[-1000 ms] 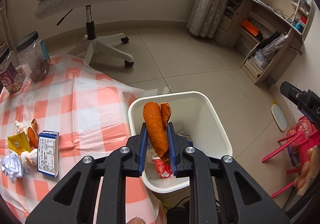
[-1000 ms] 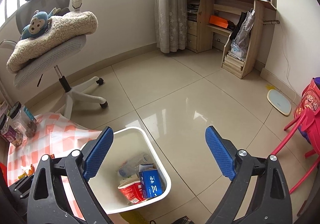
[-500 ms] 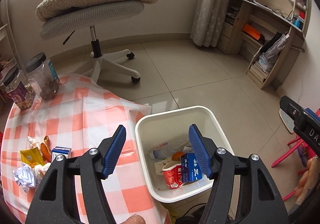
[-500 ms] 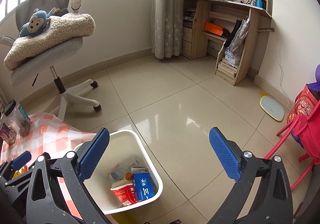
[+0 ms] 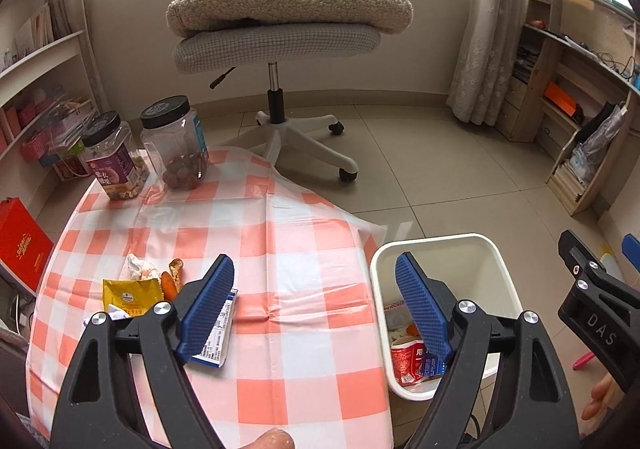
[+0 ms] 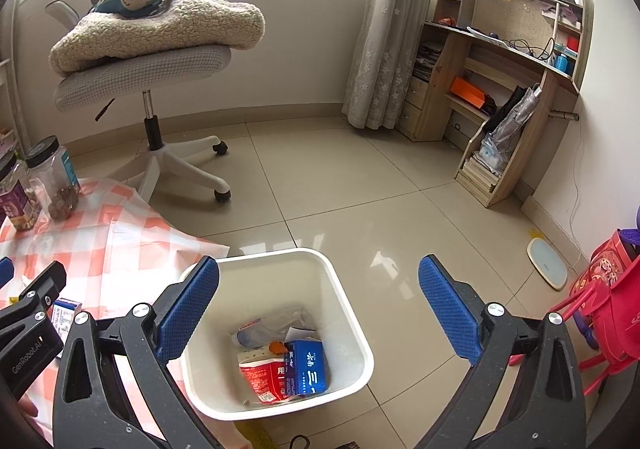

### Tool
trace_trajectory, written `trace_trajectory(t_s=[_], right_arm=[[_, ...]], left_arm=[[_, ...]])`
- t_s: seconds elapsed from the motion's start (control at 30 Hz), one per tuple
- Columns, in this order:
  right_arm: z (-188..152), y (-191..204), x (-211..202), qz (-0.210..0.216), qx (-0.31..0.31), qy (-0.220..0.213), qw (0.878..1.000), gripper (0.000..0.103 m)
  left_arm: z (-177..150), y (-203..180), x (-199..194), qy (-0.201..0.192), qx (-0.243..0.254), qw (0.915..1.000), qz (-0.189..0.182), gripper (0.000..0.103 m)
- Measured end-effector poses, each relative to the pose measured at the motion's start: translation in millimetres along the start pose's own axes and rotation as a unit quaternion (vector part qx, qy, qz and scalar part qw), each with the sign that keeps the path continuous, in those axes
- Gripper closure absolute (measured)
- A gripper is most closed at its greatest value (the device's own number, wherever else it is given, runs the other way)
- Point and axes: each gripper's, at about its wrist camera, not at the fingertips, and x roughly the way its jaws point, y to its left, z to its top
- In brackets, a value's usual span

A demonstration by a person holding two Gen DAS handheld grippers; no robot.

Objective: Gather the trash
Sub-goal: 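Grasp the crumpled white paper with the left gripper while the right gripper moves to the small box, then grasp the small white-and-blue box with the right gripper and lift it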

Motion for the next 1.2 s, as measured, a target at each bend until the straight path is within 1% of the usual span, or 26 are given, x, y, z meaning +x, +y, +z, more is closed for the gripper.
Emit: trace_trajectory(t_s=[0.3, 0.37, 0.5, 0.6, 0.67, 0.73, 0.83, 0.9, 0.93, 0.97, 1.0, 1.03, 1.07, 1.1, 1.13, 1.2], right_arm=[[-2, 61, -8, 0.042, -0.049, 0.011, 0.998, 0.007], [-2, 74, -10, 0.053, -0.057, 0.013, 0.997, 0.007], [-3, 100, -13, 0.077, -0.071, 0.021, 0.994, 0.007], [-4, 118, -14, 0.097, -0.078, 0.03, 0.992, 0.007], [-5, 130, -13, 0.11, -0.082, 0.04, 0.99, 0.007], [-8, 143, -11, 0.121, -0.086, 0.05, 0.988, 0.007], [-13, 163, -6, 0.136, -0.088, 0.07, 0.984, 0.007], [-16, 177, 0, 0.147, -0.087, 0.09, 0.981, 0.007], [-18, 183, 3, 0.153, -0.085, 0.1, 0.979, 0.007], [-21, 189, 7, 0.159, -0.083, 0.111, 0.978, 0.007], [-23, 195, 10, 0.163, -0.08, 0.121, 0.976, 0.007], [-26, 201, 14, 0.168, -0.078, 0.132, 0.974, 0.007], [-29, 208, 18, 0.173, -0.075, 0.143, 0.972, 0.007], [-33, 214, 22, 0.177, -0.072, 0.154, 0.969, 0.007], [-36, 219, 25, 0.181, -0.068, 0.165, 0.967, 0.007], [-42, 229, 33, 0.189, -0.058, 0.186, 0.962, 0.007]], left_arm=[[-8, 58, 12, 0.038, -0.032, 0.9975, 0.051, 0.017], [-11, 71, 15, 0.046, -0.035, 0.9959, 0.069, 0.016], [-17, 106, 25, 0.068, -0.05, 0.99, 0.112, 0.016], [-24, 140, 34, 0.093, -0.065, 0.9816, 0.154, 0.016], [-31, 162, 45, 0.122, -0.072, 0.9752, 0.17, 0.016], [-41, 184, 58, 0.158, -0.085, 0.9675, 0.178, 0.016], [-61, 221, 73, 0.208, -0.143, 0.953, 0.168, 0.016], [-71, 242, 80, 0.233, -0.189, 0.9422, 0.148, 0.021], [-75, 250, 82, 0.246, -0.201, 0.938, 0.139, 0.032], [-77, 255, 85, 0.256, -0.206, 0.9355, 0.13, 0.04], [-80, 258, 87, 0.264, -0.207, 0.9344, 0.119, 0.045], [-82, 259, 87, 0.271, -0.21, 0.9331, 0.107, 0.058], [-85, 260, 88, 0.279, -0.215, 0.931, 0.094, 0.068], [-87, 262, 87, 0.282, -0.221, 0.9298, 0.084, 0.074], [-87, 263, 86, 0.283, -0.222, 0.9302, 0.076, 0.082], [-86, 266, 77, 0.272, -0.219, 0.9345, 0.071, 0.083]])
